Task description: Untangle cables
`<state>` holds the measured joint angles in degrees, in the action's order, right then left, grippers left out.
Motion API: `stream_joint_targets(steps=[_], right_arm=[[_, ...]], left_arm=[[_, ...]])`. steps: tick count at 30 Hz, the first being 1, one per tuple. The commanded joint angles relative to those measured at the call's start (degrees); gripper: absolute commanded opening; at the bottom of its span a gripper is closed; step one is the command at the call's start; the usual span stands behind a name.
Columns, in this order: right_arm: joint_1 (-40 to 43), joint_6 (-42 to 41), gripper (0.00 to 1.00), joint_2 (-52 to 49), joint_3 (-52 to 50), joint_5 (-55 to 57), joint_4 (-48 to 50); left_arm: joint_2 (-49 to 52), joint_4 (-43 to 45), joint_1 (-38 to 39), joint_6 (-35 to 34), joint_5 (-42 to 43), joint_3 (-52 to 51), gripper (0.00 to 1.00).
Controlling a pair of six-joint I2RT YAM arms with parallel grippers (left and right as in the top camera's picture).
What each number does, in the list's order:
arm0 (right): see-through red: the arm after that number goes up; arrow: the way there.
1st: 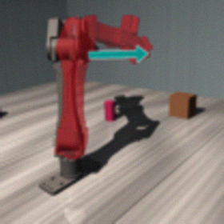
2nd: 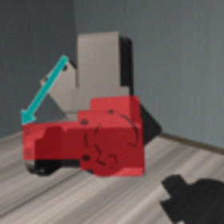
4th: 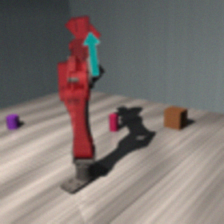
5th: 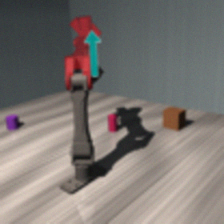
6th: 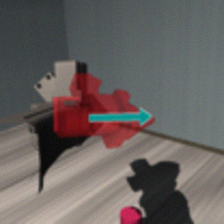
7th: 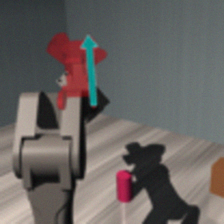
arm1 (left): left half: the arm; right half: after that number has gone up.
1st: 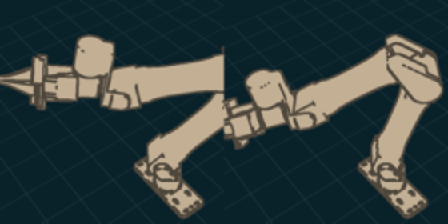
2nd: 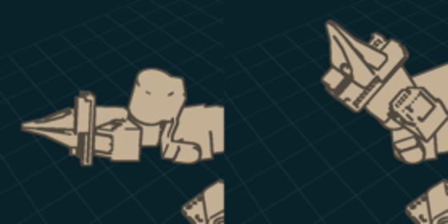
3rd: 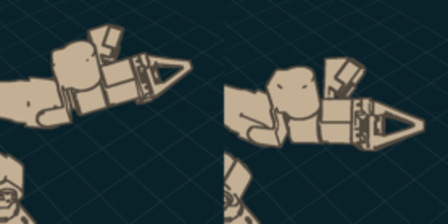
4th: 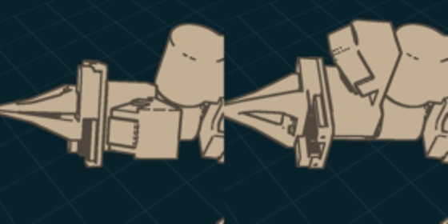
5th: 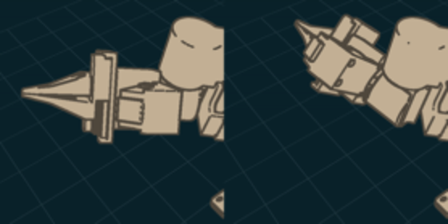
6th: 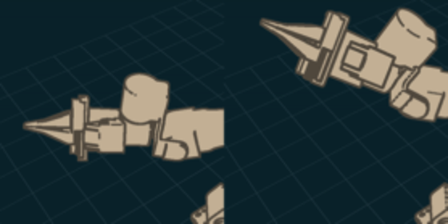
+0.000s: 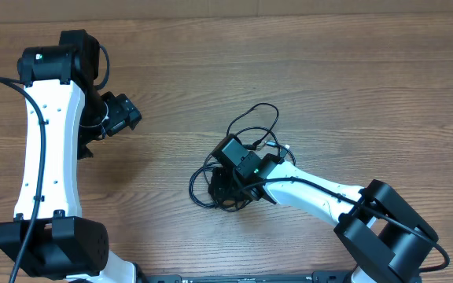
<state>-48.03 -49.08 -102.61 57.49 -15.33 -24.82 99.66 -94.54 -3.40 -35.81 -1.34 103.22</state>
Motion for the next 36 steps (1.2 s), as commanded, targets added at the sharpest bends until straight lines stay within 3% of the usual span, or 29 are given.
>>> stream_joint_targets(steps=[1, 11, 18, 29, 36], right_arm=[[-0.28, 1.90, 0.27, -0.28, -0.55, -2.71, 0.07], [-0.28, 3.10, 0.14, -0.28, -0.55, 0.26, 0.17], [-0.28, 3.34, 0.22, -0.31, -0.55, 0.26, 0.33], [-0.28, 4.57, 0.18, -0.39, -1.03, 2.43, 0.85], [-0.28, 4.57, 0.04, -0.39, -1.51, 2.14, 2.97]], left_arm=[[0.09, 0.07, 0.15, 1.14, -0.13, 0.02, 1.00], [0.09, 0.07, 0.15, 1.16, -0.13, 0.02, 1.00], [0.09, 0.07, 0.15, 1.16, -0.13, 0.00, 1.00], [0.09, 0.11, 0.15, 1.14, -0.11, 0.00, 1.00], [0.09, 0.42, 0.15, 1.14, -0.11, 0.02, 1.00]])
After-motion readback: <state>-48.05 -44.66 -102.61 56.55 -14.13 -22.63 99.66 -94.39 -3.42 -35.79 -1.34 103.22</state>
